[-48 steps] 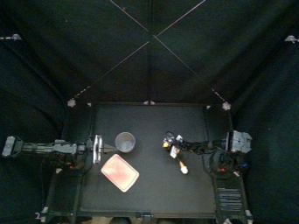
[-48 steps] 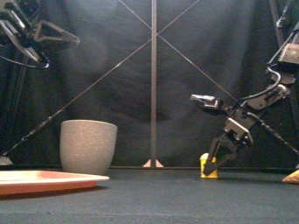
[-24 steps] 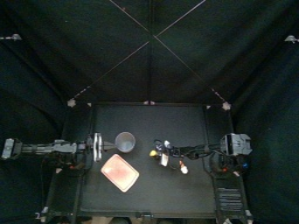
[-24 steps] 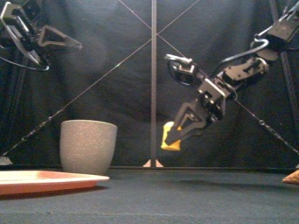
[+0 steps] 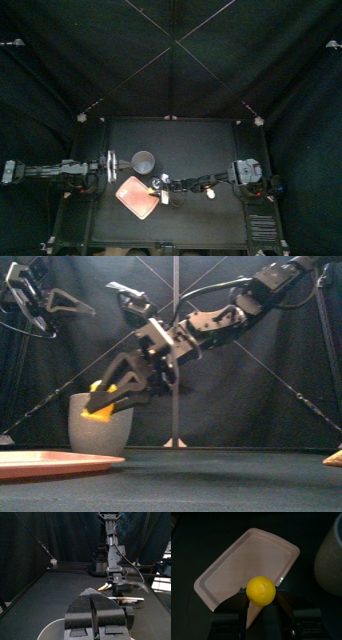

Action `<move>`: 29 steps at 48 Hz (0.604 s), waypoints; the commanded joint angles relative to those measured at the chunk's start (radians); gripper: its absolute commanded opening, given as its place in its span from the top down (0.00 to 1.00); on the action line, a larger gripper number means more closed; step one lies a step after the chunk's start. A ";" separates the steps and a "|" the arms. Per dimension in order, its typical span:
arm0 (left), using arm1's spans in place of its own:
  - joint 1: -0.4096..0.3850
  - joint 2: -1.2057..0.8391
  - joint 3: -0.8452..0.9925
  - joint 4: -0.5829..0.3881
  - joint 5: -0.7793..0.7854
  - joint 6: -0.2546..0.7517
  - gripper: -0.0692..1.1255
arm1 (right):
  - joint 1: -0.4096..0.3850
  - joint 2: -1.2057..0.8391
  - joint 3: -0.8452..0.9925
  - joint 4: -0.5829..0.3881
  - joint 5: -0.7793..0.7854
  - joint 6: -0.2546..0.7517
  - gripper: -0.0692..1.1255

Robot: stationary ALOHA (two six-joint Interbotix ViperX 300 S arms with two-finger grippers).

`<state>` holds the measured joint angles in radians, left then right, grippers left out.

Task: Pick the yellow can then place it on the pink plate
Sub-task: Place yellow can on the pink plate

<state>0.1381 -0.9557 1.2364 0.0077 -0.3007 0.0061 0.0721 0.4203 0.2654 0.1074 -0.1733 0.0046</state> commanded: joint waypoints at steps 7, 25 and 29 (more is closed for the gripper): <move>-0.003 0.005 -0.006 0.002 -0.003 -0.002 0.93 | 0.017 0.106 -0.219 -0.009 0.061 -0.002 0.39; -0.005 0.005 0.006 0.000 -0.002 -0.005 0.93 | 0.032 0.181 -0.313 -0.012 0.106 0.000 0.36; -0.006 0.005 0.006 -0.002 -0.003 -0.005 0.93 | 0.032 0.181 -0.310 -0.012 0.104 -0.002 0.34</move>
<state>0.1350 -0.9557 1.2563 0.0077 -0.2976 0.0015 0.1043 0.6320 -0.0230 0.0951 -0.0644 0.0046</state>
